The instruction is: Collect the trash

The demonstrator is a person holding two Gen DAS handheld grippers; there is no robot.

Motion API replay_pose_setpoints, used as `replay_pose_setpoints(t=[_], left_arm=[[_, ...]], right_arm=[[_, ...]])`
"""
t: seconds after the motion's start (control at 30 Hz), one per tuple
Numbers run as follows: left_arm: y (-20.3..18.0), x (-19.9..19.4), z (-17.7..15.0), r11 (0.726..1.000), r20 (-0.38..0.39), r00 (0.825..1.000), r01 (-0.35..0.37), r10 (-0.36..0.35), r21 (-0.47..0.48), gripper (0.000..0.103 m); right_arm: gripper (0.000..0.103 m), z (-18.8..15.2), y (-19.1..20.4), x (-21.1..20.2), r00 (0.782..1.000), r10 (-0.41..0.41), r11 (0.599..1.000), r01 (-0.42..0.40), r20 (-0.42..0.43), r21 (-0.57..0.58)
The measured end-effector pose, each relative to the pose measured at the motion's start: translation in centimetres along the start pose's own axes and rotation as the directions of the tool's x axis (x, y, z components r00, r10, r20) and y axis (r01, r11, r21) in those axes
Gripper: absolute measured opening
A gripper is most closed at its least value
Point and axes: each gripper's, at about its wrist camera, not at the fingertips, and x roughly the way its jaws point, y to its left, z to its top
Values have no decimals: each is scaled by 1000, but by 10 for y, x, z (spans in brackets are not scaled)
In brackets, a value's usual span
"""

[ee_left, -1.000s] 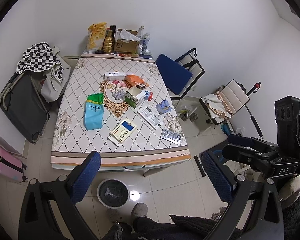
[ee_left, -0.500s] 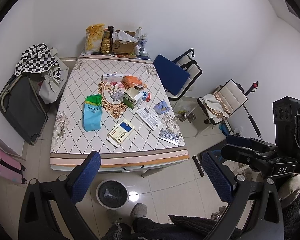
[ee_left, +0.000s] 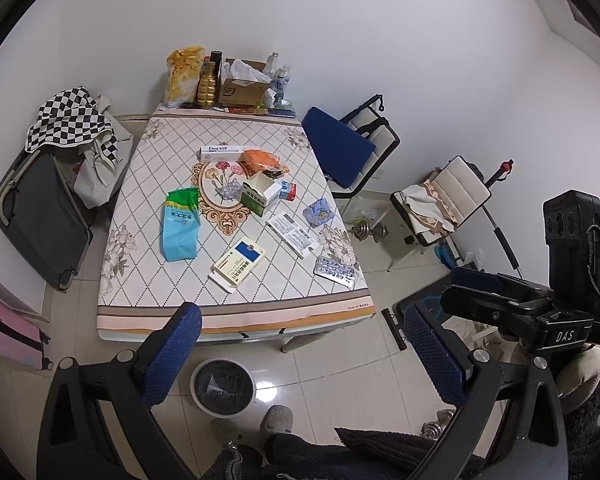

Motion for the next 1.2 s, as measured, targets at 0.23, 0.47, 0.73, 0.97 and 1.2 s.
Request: replay_pose_setpoints(t=[0.23,0.47,0.73,0.97,1.2], left_arm=[[0,1,-1,1000,2,1000,-2,2,0,103],[-2,1,-1,1000,0,1000,2,-2,0,103],[1,8,0,998,7,998,-62,62,-7,103],[33,78,15,927,23,927,-374,374,19,103],[56,211,24,888,-166,875,-433,456,154,103]], right_arm=[[103,0,-1,0,1000,0,1000,0,2,0],[103,-3,-2,-1,1000,1,1000,-1,2,3],[103,-2,0,4,1000,-3,999,3,9,41],[103,12,-31,45,976,-218,969,215,9,121],[103,32,-131,133,918,-362,907,387,-165,165]])
